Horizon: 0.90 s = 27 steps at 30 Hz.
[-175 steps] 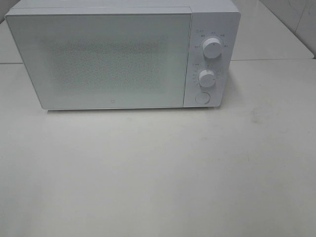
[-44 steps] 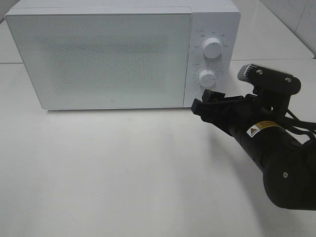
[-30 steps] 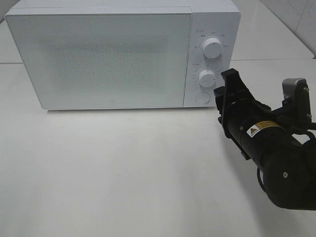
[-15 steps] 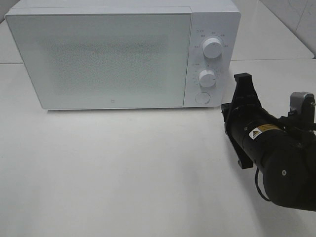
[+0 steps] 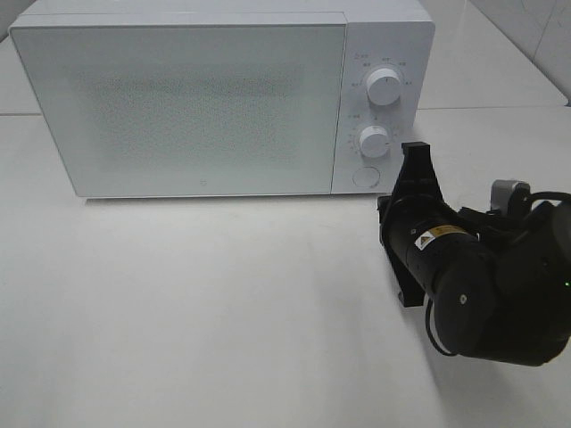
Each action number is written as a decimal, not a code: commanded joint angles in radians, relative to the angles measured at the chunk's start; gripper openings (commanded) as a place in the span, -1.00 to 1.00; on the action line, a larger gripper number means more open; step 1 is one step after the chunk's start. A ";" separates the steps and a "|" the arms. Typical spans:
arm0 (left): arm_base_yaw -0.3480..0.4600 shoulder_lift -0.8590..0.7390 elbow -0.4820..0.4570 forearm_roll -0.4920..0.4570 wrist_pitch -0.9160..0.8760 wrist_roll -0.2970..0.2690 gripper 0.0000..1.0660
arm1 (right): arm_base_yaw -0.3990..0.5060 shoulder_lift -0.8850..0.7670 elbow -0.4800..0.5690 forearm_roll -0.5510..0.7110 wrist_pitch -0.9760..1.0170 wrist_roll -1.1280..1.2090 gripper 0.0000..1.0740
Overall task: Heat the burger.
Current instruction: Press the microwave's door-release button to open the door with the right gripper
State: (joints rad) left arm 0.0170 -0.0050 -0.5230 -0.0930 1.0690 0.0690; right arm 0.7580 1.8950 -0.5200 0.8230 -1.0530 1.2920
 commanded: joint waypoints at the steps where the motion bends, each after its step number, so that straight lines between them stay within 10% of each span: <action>1: 0.003 -0.013 0.001 0.002 0.004 -0.003 0.86 | -0.001 0.030 -0.042 -0.003 0.014 0.008 -1.00; 27: 0.003 -0.013 0.001 0.002 0.004 -0.003 0.86 | -0.129 0.171 -0.244 -0.039 0.097 -0.004 -1.00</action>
State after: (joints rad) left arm 0.0170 -0.0050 -0.5230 -0.0930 1.0690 0.0690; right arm 0.6340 2.0600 -0.7510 0.7920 -0.9580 1.2890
